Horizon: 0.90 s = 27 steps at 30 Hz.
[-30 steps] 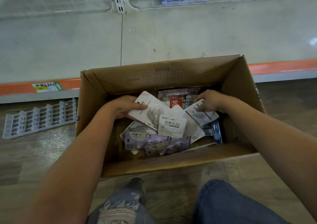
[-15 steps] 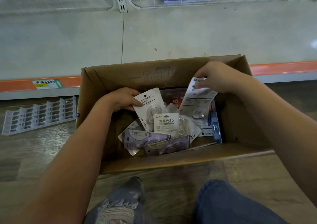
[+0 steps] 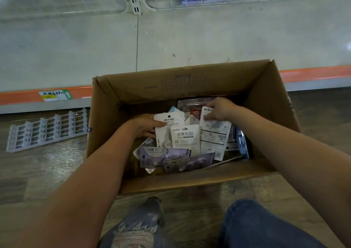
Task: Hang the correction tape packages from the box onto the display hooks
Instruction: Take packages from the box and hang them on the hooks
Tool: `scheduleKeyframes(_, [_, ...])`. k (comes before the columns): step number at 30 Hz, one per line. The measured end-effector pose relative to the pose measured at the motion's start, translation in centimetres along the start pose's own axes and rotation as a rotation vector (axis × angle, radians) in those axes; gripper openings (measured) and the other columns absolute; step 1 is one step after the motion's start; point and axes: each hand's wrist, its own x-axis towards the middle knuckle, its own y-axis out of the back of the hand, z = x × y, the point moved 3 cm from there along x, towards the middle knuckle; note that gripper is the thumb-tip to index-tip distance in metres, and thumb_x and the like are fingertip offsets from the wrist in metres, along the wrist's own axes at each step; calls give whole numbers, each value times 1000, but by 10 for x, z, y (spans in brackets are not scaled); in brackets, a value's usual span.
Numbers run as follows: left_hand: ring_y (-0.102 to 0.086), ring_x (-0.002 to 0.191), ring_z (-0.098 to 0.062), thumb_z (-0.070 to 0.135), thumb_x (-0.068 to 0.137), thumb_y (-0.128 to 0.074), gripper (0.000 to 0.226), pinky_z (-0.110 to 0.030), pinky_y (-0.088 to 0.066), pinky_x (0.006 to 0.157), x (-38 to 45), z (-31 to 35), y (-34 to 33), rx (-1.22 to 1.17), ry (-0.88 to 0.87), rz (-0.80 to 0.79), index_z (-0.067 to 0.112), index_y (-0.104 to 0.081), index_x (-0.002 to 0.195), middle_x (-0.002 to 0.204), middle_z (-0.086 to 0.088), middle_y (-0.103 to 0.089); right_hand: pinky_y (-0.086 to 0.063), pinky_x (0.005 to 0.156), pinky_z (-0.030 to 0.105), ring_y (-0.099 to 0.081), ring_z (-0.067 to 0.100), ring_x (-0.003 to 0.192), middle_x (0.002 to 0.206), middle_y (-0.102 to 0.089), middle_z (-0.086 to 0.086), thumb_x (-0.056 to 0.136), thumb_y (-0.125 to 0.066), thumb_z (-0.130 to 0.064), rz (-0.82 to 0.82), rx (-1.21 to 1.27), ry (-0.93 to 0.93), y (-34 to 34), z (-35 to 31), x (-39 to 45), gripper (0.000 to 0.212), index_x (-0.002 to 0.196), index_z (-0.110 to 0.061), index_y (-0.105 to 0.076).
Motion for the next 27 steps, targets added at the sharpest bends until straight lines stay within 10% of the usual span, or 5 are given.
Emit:
scheduleKeyframes(13, [-62, 97, -22, 1, 87, -63, 37, -34, -52, 87, 9, -28, -14, 97, 20, -17, 3, -56, 123, 122, -16, -63, -14, 115, 41, -3, 30, 145, 158, -2, 10, 83, -71, -25, 580, 478, -414, -53, 22, 10, 88, 149, -14, -15])
scheduleKeyframes(27, [-62, 104, -20, 5, 88, -64, 38, -24, -53, 76, 10, -28, -27, 325, -60, -100, 9, -56, 125, 123, -9, -63, -23, 115, 46, -11, 35, 144, 158, 3, 11, 83, -69, -35, 353, 597, -623, -77, 38, 12, 104, 151, -11, 5])
